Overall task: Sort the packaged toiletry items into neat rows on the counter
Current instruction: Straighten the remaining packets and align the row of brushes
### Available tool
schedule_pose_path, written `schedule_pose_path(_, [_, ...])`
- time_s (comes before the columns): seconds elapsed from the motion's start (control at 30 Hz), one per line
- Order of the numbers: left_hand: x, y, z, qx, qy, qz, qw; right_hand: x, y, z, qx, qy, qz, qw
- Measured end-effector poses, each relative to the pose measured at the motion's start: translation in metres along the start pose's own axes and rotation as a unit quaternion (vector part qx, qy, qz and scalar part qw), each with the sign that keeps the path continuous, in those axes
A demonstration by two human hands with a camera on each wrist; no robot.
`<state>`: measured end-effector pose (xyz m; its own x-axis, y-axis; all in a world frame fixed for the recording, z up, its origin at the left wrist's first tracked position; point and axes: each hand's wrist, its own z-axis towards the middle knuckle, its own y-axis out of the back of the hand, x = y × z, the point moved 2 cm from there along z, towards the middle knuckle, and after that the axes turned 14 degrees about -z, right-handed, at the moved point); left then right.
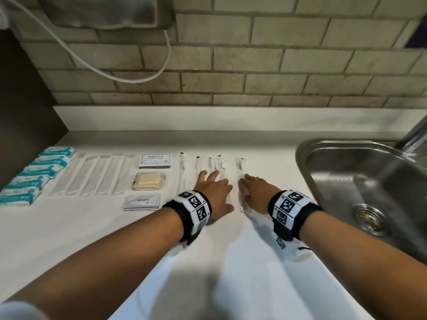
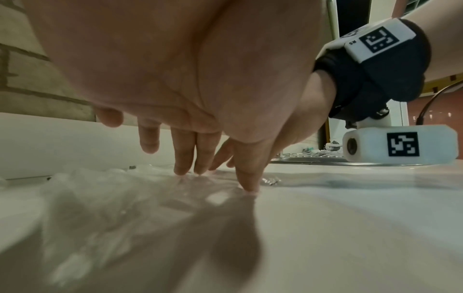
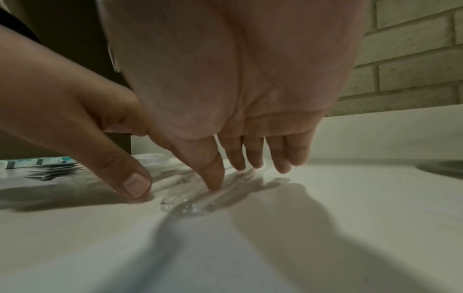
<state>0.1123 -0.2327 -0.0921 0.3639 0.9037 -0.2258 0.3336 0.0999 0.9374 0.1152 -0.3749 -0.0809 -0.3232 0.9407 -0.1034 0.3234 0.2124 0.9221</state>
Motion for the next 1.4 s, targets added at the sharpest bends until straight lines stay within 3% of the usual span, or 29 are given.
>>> schedule_pose_path(0.77, [-0.028,-0.002,0.02,-0.058,-0.027,-0.03,0.997,-0.033,-0.003,-0.005,-0.002,0.018,0.01,1.0])
schedule_pose_path(0.97, [-0.007,0.009,0.004,-0.14,0.019,-0.058,0.988,-0.011,0.018,-0.008,-0.084,0.057,0.017,0.995])
schedule_pose_path(1.07, [0.019,0.015,-0.012,-0.183,0.053,-0.036,0.981,0.013,0.019,-0.001,-0.084,0.087,-0.008,0.993])
schedule_pose_path(1.23, [0.053,0.013,-0.026,-0.095,0.11,-0.015,0.989,0.047,0.012,0.021,-0.087,0.12,-0.101,0.984])
schedule_pose_path(1.4, [0.061,0.001,-0.023,-0.053,0.093,-0.02,0.994,0.058,0.008,0.029,-0.061,0.091,-0.14,0.984])
